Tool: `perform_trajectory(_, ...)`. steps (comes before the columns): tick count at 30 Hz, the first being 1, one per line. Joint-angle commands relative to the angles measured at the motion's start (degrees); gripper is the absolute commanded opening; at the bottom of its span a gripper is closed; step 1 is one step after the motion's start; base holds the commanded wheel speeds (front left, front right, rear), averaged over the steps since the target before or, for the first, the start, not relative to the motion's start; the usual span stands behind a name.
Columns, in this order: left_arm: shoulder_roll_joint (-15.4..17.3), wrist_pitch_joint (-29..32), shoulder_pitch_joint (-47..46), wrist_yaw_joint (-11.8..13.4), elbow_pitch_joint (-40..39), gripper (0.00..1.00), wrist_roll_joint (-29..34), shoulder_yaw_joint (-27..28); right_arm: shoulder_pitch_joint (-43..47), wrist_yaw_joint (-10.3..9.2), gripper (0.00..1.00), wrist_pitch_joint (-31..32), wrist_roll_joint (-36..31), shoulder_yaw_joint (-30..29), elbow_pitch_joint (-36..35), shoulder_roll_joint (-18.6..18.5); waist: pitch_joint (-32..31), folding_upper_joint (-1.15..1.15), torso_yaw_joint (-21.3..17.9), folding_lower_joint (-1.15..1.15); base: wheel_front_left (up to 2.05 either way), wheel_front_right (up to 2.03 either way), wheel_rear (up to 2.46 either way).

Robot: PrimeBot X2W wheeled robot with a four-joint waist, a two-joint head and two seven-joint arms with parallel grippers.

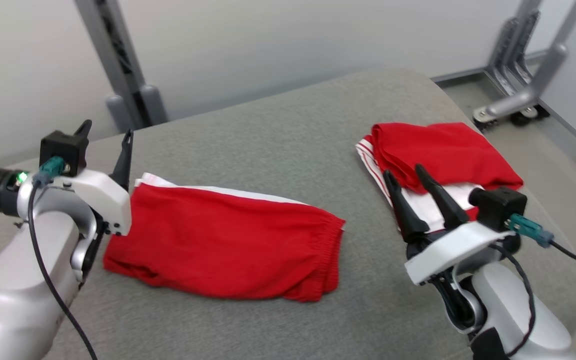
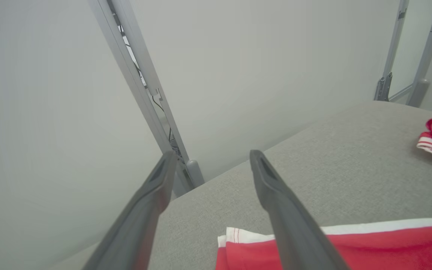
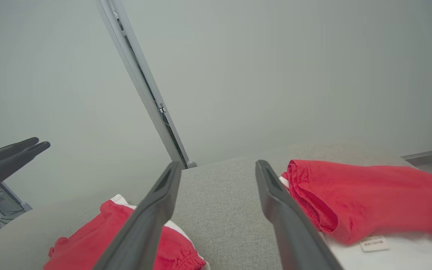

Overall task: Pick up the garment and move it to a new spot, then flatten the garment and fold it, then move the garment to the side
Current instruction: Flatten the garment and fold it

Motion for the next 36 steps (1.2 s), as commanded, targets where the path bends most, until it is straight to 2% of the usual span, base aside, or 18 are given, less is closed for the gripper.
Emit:
perform_trajectory(1, 0.2, -0.2, 1.7, 0.8, -2.3, 1.0, 0.9, 1.6, 1.5, 0.03, 1.0, -0.1, -2.4, -1.6, -1.6, -0.4, -3.1, 0.0, 3.7, 0.0, 0.0, 0.0, 0.0)
perform_trajectory(5, 0.4, -0.2, 9.9, 2.9, -12.4, 1.0, 4.6, 8.3, 6.5, 0.03, 1.0, -0.1, -11.9, -6.3, -8.0, -0.7, -4.7, 0.0, 7.6, 0.0, 0.0, 0.0, 0.0)
perform_trajectory(9, -0.9, -0.2, 18.7, 5.2, -21.3, 1.0, 8.7, 14.5, 11.0, 0.02, 1.0, -0.1, -19.3, -9.4, -13.2, 0.2, -5.5, 0.0, 10.6, 0.0, 0.0, 0.0, 0.0)
perform_trajectory(12, -2.9, -0.2, 25.2, 6.8, -26.6, 1.0, 11.7, 19.3, 13.8, 0.02, 1.0, -0.1, -22.6, -11.0, -14.7, 0.4, -6.1, 0.0, 12.6, 0.0, 0.0, 0.0, 0.0)
perform_trajectory(15, -5.7, -0.2, 31.7, 7.1, -30.3, 1.0, 14.8, 23.6, 16.3, 0.02, 1.0, -0.1, -24.2, -12.9, -15.8, 1.0, -6.7, 0.0, 14.4, 0.0, 0.0, 0.0, 0.0)
perform_trajectory(19, -9.9, -0.2, 38.5, 5.9, -34.1, 1.0, 19.5, 29.1, 19.0, 0.02, 1.0, -0.1, -25.9, -15.1, -17.0, 1.6, -7.5, 0.0, 16.5, 0.0, 0.0, 0.0, 0.0)
perform_trajectory(24, -14.5, -0.2, 45.1, 3.0, -38.1, 1.0, 26.5, 34.9, 22.1, 0.02, 1.0, -0.1, -28.1, -18.3, -18.9, 2.4, -8.4, 0.0, 18.6, 0.0, 0.0, 0.0, 0.0)
perform_trajectory(25, -14.5, -0.2, 45.1, 3.0, -38.1, 1.0, 26.5, 34.9, 22.1, 0.02, 1.0, -0.1, -28.1, -18.3, -18.9, 2.4, -8.4, 0.0, 18.6, 0.0, 0.0, 0.0, 0.0)
perform_trajectory(31, -18.7, -0.2, 49.8, -1.7, -39.5, 1.0, 31.0, 40.7, 24.5, 0.02, 1.0, -0.1, -29.6, -20.1, -19.2, 3.5, -9.0, 0.0, 19.5, 0.0, 0.0, 0.0, 0.0)
perform_trajectory(36, -20.4, -0.2, 52.0, -4.8, -38.0, 1.0, 31.9, 44.8, 25.4, 0.02, 1.0, -0.1, -29.6, -19.7, -17.8, 3.8, -9.3, 0.0, 19.3, 0.0, 0.0, 0.0, 0.0)
